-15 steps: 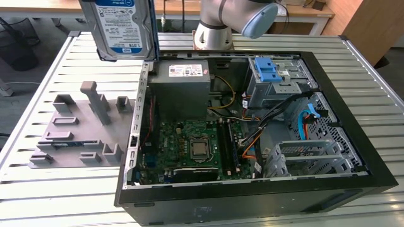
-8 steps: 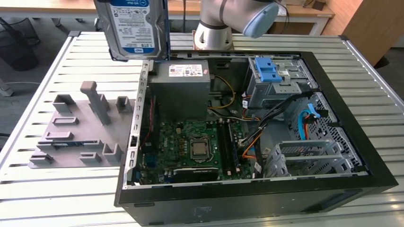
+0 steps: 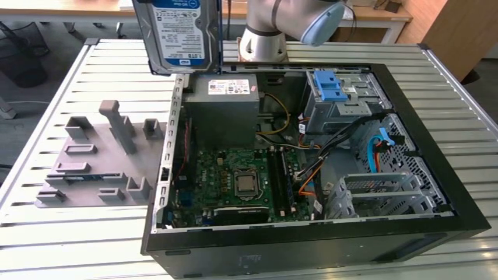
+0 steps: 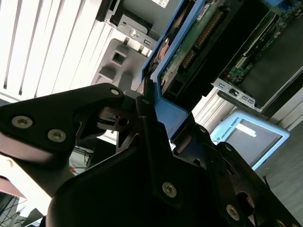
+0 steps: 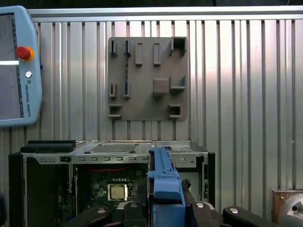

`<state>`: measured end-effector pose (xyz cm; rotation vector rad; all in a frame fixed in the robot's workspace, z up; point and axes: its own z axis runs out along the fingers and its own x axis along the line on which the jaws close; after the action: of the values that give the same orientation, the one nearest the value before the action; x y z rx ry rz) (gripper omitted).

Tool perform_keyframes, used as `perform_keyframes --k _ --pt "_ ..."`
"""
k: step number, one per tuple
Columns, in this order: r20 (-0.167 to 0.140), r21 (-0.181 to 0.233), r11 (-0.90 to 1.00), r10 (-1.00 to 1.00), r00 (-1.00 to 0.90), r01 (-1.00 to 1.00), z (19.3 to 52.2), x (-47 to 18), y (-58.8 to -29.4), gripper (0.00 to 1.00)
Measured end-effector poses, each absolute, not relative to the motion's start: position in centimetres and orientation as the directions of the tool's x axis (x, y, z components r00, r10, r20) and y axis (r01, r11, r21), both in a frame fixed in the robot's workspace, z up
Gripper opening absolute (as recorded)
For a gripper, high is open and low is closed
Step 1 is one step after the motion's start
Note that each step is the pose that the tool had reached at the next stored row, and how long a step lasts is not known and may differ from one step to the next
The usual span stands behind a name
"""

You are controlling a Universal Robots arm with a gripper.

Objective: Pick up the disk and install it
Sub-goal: 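Pick up the disk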

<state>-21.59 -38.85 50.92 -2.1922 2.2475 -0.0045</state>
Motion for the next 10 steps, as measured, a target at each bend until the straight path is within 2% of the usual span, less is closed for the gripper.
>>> perform_keyframes --k 10 --pt "0.000 -0.003 0.025 -1.000 -0.025 -1.000 50.8 -21.5 -40.8 0.36"
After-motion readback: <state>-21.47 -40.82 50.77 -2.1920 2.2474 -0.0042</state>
